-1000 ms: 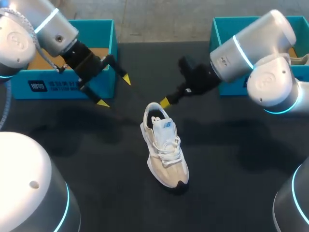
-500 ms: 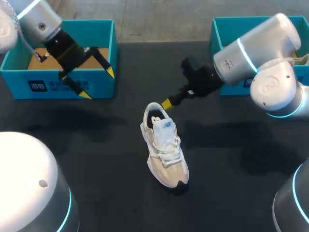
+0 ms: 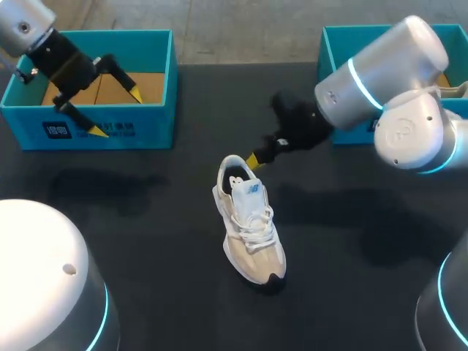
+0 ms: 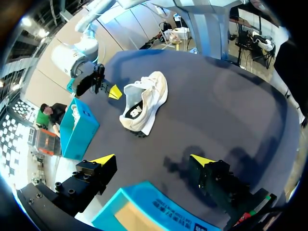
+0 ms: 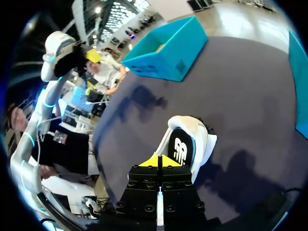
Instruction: Take the shoe out of the shoebox, open the shoe tongue, remove and reinsert the insole, then place the shoe into the shoebox
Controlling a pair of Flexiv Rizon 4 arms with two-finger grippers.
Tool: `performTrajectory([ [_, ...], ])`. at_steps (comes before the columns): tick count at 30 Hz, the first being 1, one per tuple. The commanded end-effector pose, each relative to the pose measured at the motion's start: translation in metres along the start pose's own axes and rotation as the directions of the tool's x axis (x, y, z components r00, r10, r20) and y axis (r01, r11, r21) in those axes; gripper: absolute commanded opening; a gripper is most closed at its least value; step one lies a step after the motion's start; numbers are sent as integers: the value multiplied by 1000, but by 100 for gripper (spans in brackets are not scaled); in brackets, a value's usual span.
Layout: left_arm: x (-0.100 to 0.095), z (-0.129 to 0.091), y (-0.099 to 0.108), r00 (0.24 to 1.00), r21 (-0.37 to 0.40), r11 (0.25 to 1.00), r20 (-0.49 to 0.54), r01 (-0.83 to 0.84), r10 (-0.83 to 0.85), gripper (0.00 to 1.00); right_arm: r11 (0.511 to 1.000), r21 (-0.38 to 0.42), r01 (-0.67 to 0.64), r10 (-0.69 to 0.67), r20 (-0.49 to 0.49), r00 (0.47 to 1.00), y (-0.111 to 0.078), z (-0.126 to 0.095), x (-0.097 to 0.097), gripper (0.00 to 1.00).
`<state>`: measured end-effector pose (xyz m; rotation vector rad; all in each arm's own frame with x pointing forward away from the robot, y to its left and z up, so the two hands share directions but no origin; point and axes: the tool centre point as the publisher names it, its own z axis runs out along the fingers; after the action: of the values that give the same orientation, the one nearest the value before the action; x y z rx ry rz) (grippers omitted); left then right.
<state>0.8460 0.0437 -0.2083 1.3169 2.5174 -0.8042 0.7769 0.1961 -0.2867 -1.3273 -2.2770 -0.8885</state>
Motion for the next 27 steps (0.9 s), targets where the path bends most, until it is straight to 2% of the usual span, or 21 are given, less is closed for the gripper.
performTrajectory([
  [1,3,-7,0,1000,-7,1000,0,1,-1,100,998,40,-46,36,216,976,8,-7,16,0],
  [11,1,-3,5,1000,6,1000,-6,4,-4,100,995,40,-97,77,348,935,7,-1,23,0],
  [15,2,1,7,1000,13,1000,-11,9,-9,100,994,65,-86,52,412,910,7,8,30,0],
  [27,2,4,14,999,13,999,-4,34,-34,100,981,98,-167,87,548,832,4,33,46,0],
])
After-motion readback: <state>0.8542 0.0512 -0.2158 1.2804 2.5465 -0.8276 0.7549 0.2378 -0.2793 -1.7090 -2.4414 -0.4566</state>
